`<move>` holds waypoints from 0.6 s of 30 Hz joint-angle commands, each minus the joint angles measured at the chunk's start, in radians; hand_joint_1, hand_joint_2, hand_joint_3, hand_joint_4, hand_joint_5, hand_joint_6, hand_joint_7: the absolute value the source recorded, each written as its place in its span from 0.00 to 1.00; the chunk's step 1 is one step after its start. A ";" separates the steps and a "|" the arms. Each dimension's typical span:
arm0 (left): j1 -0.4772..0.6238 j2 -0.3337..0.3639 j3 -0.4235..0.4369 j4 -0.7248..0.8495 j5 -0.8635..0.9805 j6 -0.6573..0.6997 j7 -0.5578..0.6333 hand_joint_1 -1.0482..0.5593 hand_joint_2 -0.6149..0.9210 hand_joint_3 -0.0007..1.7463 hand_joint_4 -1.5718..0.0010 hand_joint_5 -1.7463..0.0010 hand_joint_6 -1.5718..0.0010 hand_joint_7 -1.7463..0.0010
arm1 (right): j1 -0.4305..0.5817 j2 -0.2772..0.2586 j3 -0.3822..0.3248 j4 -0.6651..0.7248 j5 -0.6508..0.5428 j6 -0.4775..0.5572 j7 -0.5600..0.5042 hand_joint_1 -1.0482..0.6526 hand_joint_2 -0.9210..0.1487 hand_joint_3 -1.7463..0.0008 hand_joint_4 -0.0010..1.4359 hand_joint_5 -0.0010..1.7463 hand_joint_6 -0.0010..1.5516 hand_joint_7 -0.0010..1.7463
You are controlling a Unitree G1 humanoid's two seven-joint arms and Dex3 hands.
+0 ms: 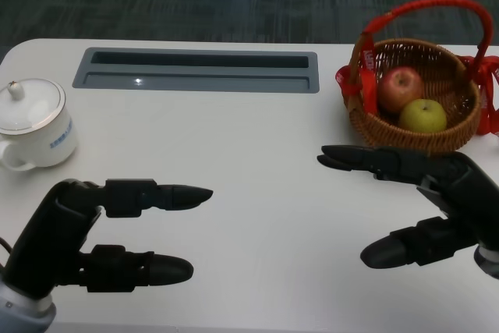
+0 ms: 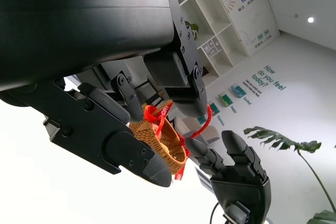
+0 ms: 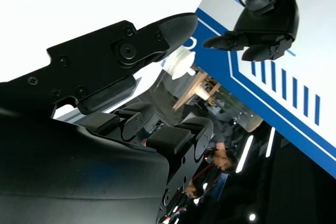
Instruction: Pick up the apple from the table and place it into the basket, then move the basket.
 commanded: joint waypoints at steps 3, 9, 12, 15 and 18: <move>0.000 0.011 0.013 -0.019 0.003 0.009 -0.002 0.37 0.85 0.00 0.36 1.00 0.42 1.00 | 0.000 0.056 -0.020 0.038 -0.010 -0.020 -0.006 0.36 0.12 0.99 0.50 0.01 0.42 0.01; 0.004 0.009 0.017 -0.025 0.004 0.008 0.000 0.37 0.85 0.00 0.37 1.00 0.42 1.00 | -0.005 0.102 -0.020 0.074 -0.030 -0.036 -0.006 0.35 0.11 1.00 0.51 0.01 0.43 0.01; 0.006 0.009 0.019 -0.026 0.005 0.007 0.001 0.37 0.85 0.00 0.37 1.00 0.42 1.00 | -0.007 0.117 -0.022 0.092 -0.030 -0.044 -0.004 0.35 0.11 1.00 0.52 0.01 0.44 0.01; 0.008 0.011 0.021 -0.029 0.004 0.006 0.000 0.37 0.85 0.00 0.37 1.00 0.43 1.00 | -0.004 0.131 -0.025 0.102 -0.030 -0.048 -0.005 0.34 0.12 1.00 0.53 0.01 0.45 0.01; 0.008 0.011 0.020 -0.028 0.002 0.006 -0.002 0.37 0.85 0.00 0.37 1.00 0.42 1.00 | 0.000 0.145 -0.031 0.110 -0.041 -0.058 -0.015 0.34 0.12 1.00 0.54 0.01 0.46 0.01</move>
